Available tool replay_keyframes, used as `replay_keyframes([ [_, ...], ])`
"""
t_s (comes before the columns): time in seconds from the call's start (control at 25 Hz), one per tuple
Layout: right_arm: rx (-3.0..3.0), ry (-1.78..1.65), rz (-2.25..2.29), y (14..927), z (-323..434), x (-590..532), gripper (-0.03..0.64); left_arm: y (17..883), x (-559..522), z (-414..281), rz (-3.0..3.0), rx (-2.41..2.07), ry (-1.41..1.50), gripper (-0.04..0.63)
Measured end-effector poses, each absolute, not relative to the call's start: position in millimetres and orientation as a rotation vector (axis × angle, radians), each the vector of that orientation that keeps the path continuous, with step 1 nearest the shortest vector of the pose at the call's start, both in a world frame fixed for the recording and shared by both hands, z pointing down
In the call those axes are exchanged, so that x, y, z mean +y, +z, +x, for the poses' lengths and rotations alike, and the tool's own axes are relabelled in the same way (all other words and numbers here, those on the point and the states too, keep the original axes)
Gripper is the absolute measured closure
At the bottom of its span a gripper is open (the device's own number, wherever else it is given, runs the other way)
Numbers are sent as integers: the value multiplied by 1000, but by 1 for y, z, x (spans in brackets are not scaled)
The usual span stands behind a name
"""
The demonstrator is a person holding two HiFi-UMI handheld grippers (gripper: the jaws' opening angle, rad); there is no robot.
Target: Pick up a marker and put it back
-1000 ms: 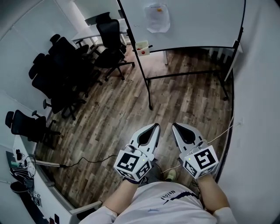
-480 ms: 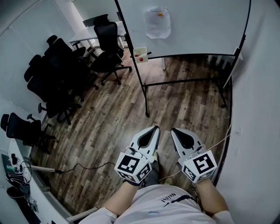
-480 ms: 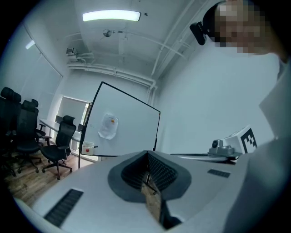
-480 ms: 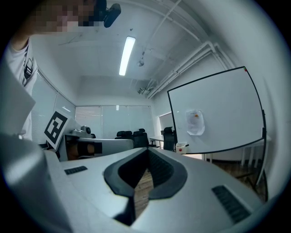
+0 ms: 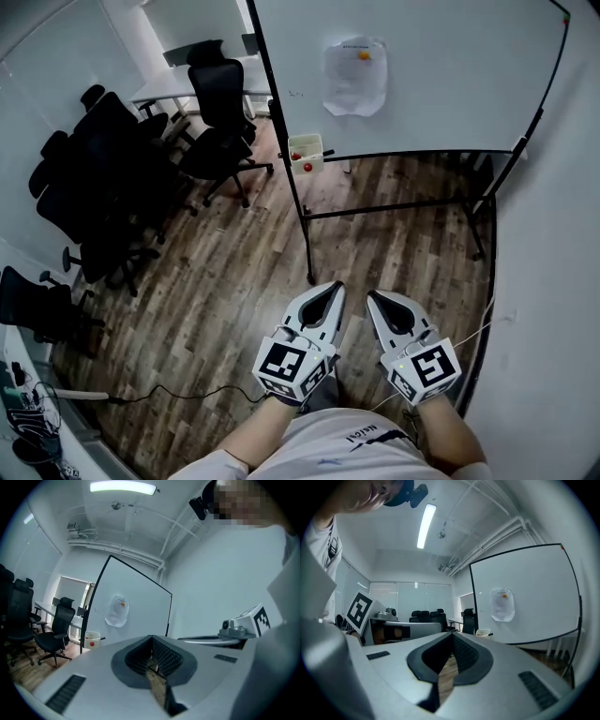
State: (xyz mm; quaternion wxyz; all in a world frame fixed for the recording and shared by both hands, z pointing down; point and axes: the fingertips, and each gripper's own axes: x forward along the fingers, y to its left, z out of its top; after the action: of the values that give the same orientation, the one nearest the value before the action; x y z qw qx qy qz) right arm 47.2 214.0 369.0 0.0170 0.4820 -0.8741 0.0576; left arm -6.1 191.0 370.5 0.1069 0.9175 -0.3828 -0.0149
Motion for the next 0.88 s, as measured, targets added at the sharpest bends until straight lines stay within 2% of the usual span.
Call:
replay_keyframes([
  [0.36,-2666,146,1523,363,18,91,604,369,72,-31,2729,-1077,-39,583],
  [0.88,-2621,21,1449,398,30,-59,604,395,-69,-27,2696,-1174,-28,583],
])
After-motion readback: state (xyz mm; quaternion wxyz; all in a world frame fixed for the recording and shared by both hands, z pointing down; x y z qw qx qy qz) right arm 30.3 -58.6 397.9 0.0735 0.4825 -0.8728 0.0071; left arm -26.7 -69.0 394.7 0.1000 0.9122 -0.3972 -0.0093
